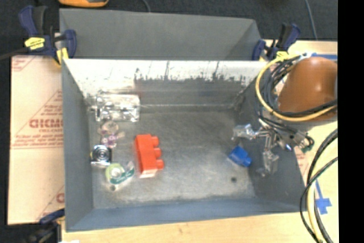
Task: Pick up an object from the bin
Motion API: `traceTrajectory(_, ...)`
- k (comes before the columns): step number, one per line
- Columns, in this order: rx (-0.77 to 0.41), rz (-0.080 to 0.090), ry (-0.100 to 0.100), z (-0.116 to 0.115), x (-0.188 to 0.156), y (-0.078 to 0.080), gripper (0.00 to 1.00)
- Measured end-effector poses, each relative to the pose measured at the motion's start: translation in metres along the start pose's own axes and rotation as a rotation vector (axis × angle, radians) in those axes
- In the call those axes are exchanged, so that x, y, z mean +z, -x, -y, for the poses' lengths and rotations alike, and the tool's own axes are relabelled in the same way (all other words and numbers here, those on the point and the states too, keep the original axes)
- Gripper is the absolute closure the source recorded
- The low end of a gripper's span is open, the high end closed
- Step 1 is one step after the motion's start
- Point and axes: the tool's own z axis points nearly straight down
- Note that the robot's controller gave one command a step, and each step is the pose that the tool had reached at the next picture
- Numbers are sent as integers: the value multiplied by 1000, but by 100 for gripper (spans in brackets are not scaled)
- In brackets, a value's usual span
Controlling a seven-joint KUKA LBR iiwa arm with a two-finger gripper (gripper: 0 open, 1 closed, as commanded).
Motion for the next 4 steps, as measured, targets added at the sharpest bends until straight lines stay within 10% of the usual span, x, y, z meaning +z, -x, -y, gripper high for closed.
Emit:
traceTrajectory(2,-382,6,-8,-12,29,43,0)
traceTrajectory(3,-377,10,-9,-11,26,45,100)
traceTrajectory(4,-370,5,-6,-9,-19,47,100)
